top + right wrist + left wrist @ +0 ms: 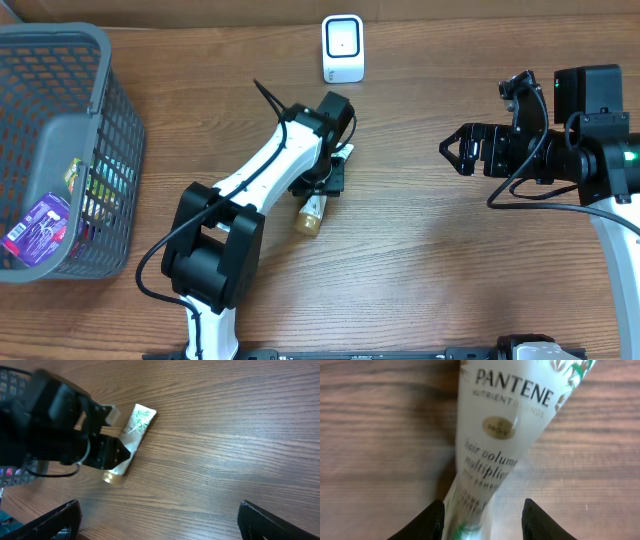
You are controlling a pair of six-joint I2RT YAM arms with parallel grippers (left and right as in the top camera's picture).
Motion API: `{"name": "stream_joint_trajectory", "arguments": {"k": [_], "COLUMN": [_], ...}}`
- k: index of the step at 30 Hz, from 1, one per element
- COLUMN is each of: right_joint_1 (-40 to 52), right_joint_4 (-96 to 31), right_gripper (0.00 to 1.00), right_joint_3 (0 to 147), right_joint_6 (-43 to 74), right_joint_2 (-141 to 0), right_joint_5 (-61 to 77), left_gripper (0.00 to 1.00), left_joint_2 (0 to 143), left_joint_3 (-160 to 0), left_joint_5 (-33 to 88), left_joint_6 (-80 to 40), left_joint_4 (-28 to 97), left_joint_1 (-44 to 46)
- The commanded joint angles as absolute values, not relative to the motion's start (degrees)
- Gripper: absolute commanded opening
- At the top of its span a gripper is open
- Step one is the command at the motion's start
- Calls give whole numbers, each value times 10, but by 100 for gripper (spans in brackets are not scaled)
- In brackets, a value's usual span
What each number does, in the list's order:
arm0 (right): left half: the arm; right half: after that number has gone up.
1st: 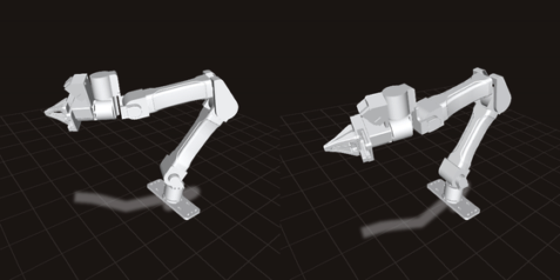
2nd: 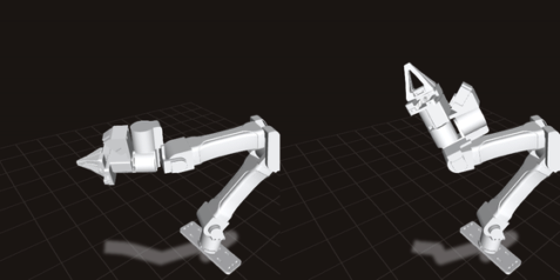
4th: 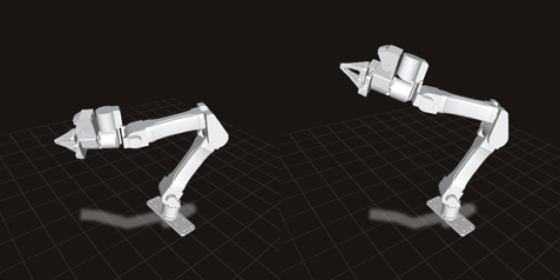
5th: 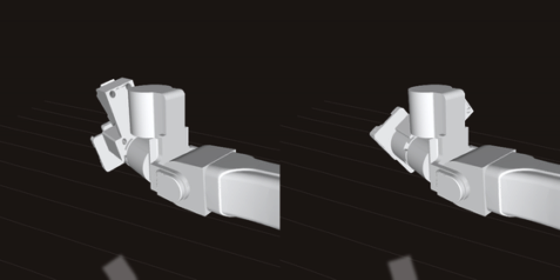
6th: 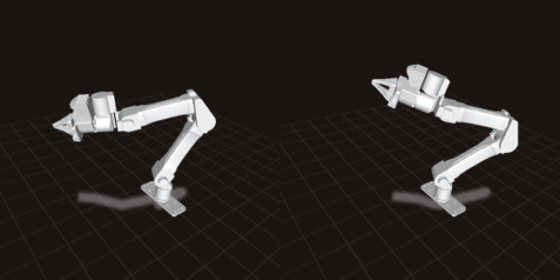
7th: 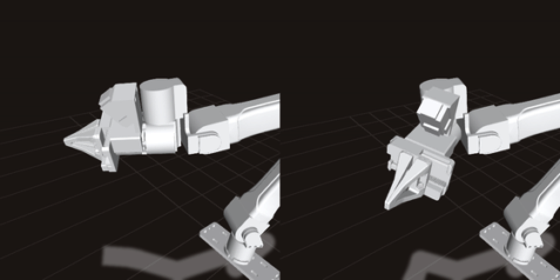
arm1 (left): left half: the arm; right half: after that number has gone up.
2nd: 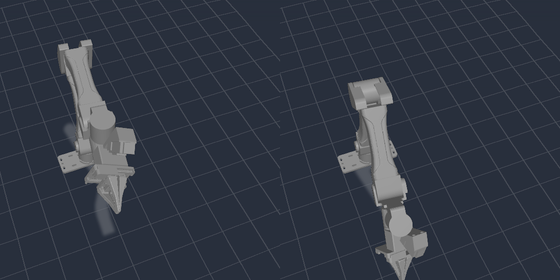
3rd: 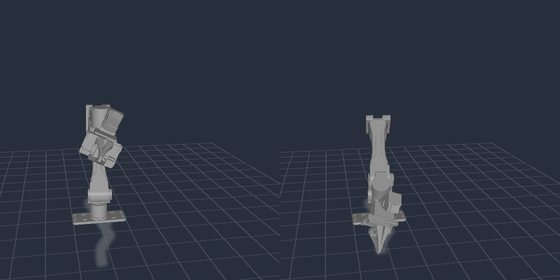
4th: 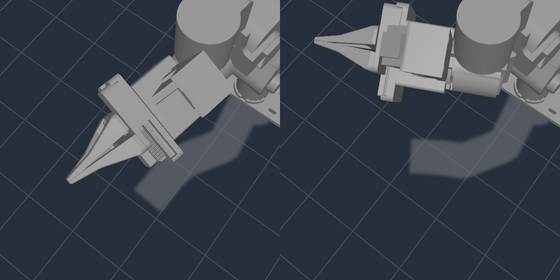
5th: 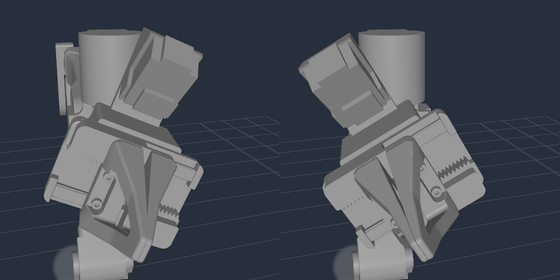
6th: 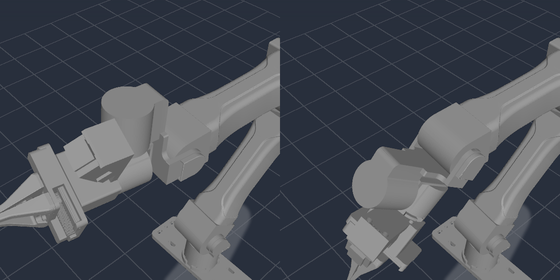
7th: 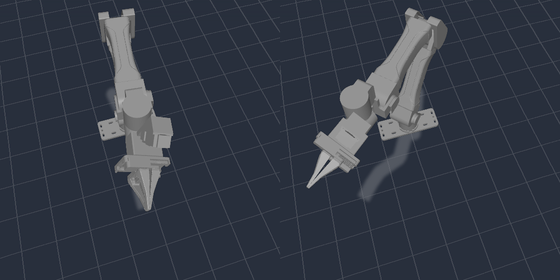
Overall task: Scan the item barcode
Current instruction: 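Carry the Pantene tube to the table center and release it, then return the left gripper to the basket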
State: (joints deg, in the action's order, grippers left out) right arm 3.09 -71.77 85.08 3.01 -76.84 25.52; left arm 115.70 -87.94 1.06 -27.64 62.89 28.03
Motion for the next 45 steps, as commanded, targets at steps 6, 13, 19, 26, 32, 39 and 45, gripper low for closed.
{"name": "stream_joint_trajectory", "arguments": {"k": [6,13,19,26,32,39,45], "right_joint_1": [34,34,34,34,34,34,34], "right_joint_4": [-724,-726,-728,-731,-727,-728,-728], "right_gripper": [100,100,100,100,100,100,100], "right_joint_3": [857,857,857,857,857,857,857], "right_joint_6": [30,30,30,30,30,29,30], "right_joint_2": [-766,-766,-766,-766,-766,-766,-766], "right_joint_5": [256,256,256,256,256,255,256], "left_gripper": [42,43,43,53,59,58,80], "left_joint_2": [1156,1154,1081,964,955,988,1016], "left_joint_3": [-1154,-1423,-1475,-1407,-1325,-1202,-1126], "left_joint_5": [-21,-21,25,-14,9,52,71], "left_joint_6": [-253,-253,-193,-185,-184,-184,-149], "left_joint_4": [792,953,968,968,965,891,804], "left_joint_1": [236,143,31,-152,-349,-463,-464]}}
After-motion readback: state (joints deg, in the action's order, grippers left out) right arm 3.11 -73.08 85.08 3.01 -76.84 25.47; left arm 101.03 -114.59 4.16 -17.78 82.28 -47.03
